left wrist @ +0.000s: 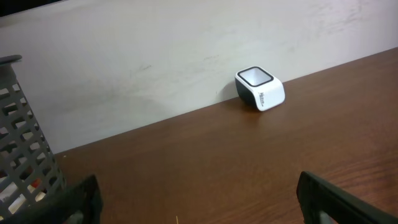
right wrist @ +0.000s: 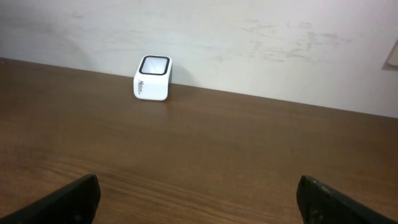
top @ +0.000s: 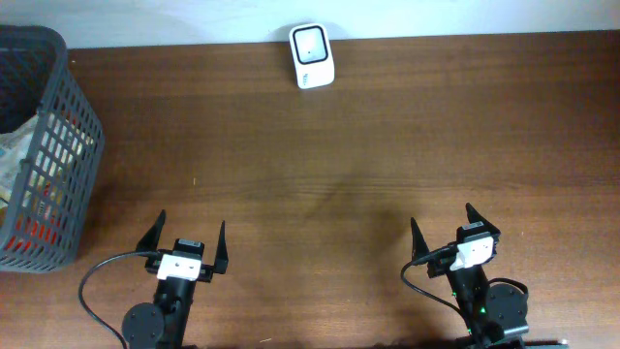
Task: Scan the item barcode
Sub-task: 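Reach left gripper into basket, grasp white wipes pack, place on table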
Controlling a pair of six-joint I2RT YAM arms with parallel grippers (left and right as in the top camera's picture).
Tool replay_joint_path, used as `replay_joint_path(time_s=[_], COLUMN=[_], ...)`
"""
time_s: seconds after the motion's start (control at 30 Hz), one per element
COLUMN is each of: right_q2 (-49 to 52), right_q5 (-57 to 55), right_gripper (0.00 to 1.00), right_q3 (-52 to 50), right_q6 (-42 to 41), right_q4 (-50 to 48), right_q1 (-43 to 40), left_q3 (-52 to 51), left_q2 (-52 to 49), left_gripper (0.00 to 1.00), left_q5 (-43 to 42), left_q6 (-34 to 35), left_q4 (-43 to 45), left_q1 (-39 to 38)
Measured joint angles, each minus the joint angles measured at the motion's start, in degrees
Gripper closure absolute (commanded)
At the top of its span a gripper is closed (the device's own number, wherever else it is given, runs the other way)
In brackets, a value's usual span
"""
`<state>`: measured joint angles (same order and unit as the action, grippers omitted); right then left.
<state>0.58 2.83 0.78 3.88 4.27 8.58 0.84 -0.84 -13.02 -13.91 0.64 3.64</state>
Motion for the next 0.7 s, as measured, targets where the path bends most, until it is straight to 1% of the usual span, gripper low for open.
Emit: replay_joint_path(time_s=[0.33,0.4,0.5,0.6,0.67,0.7], right_q2=[0.0,0.0,0.0,0.0,0.02,0.0], right_q5=[0.0,-0.02,0.0,0.0,0.0,0.0], right_gripper=[0.01,0.01,0.01,0.01,0.01,0.01], right_q3=[0.0,0.0,0.0,0.0,0.0,0.0], right_q6=[0.0,0.0,-0.02,0.0,0.02,0.0], right_q4=[0.0,0.0,0.0,-0.02,0.0,0.0], right_q1=[0.0,0.0,0.0,0.0,0.02,0.02], left_q3=[0.22,3.1,12.76,27.12,35.01,41.86], left_q2=[0.0,-1.73,-10.21,-25.42,-33.48,-40.26], left_gripper=[0.01,0.01,0.01,0.01,0.01,0.01], left_q5=[0.0,-0.02,-0.48,-2.45,-4.44,-5.51], left_q6=[1.31,1.75,2.14,2.43,2.43,2.58], left_q4=[-0.02,-0.24,-2.8,-10.08,-14.64,-17.42], left_q1=[0.0,0.0,0.0,0.0,0.0,0.0])
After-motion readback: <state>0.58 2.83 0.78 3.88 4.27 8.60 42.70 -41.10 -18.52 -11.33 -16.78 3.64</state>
